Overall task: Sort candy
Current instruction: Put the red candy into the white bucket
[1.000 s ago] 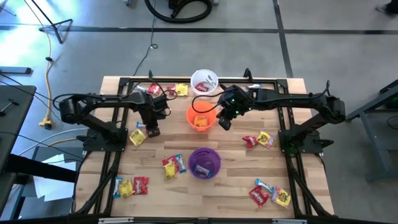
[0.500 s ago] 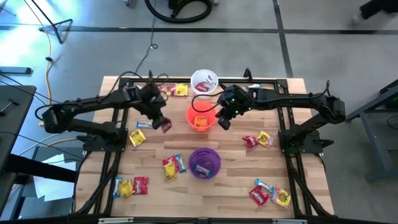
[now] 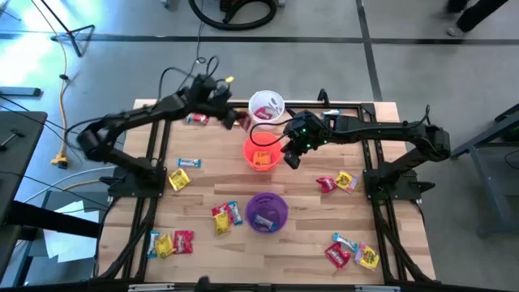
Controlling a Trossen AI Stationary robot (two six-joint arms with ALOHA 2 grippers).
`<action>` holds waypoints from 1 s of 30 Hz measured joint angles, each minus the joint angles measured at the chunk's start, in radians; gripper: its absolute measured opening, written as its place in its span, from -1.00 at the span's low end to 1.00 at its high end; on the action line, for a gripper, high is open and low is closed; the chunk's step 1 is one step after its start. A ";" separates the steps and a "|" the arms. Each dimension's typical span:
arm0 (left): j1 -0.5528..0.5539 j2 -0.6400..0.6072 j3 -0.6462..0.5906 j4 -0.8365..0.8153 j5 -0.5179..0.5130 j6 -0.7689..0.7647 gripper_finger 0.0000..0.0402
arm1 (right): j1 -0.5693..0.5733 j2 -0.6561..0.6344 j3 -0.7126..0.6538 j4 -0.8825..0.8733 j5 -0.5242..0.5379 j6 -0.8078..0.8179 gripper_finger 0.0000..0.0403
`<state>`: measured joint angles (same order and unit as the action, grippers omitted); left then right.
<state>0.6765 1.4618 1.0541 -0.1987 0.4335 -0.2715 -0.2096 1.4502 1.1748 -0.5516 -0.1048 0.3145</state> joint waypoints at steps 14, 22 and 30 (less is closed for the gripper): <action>0.052 0.380 0.395 -0.074 0.003 0.175 -1.00 | 0.000 0.000 0.000 0.006 0.031 0.002 -1.00; 0.058 0.490 0.437 -0.094 0.002 0.207 -1.00 | 0.000 0.000 0.000 0.026 0.044 0.001 -1.00; 0.058 0.558 0.456 -0.090 -0.005 0.206 -1.00 | 0.000 0.000 0.000 0.028 0.044 0.000 -1.00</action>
<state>0.7345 2.0194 1.5101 -0.2891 0.4286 -0.0658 -0.2098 1.4504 1.1748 -0.5240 -0.0608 0.3141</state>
